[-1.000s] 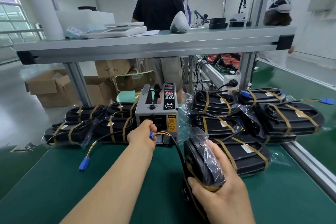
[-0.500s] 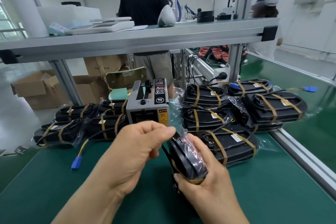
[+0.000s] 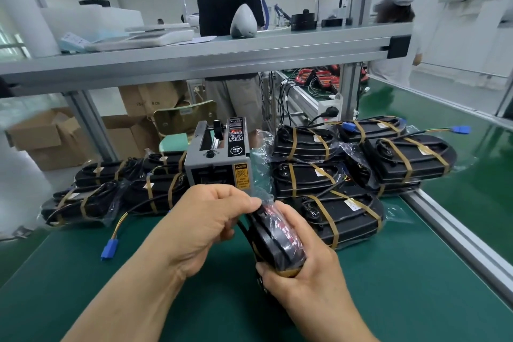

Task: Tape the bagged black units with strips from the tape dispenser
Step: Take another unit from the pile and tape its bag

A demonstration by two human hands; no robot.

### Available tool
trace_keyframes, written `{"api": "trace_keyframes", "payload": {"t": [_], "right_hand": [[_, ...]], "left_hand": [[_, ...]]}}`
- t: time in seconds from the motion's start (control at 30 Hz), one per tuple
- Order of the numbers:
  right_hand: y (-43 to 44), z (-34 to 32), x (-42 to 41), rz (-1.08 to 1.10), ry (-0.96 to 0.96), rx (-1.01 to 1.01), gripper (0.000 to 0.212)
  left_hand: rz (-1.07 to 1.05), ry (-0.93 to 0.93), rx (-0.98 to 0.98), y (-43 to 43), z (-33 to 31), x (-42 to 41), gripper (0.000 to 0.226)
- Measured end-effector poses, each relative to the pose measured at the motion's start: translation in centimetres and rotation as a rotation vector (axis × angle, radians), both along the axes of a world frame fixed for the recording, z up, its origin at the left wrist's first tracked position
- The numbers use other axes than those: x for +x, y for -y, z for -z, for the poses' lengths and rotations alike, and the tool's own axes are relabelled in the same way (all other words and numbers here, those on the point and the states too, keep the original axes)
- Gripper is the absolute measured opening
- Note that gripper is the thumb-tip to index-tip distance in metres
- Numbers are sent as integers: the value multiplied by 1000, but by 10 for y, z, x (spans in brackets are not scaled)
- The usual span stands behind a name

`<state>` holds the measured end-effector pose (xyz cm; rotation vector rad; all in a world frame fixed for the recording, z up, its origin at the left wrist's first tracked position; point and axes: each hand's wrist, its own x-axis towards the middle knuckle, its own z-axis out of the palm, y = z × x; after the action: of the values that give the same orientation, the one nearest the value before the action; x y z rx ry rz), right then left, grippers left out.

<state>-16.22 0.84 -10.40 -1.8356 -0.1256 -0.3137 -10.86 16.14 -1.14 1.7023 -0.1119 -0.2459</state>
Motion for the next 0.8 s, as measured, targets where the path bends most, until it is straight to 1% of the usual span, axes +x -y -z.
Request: {"api": "trace_keyframes", "payload": {"t": [0.17,0.37,0.7,0.8], "right_hand": [[0,1,0,12,6,2,83],[-2,2,0,17,10,-4,82],[-3,3,1,23,18,-7,82],[-4,5,2,25,15,-1,83]], "left_hand": [[-25,60,40,3,1,-3,19],[-32,75,36,4,3,-3,24],[-29,113,67,3,2,-4,14],[-22,124,66,3,2,-3,20]]}}
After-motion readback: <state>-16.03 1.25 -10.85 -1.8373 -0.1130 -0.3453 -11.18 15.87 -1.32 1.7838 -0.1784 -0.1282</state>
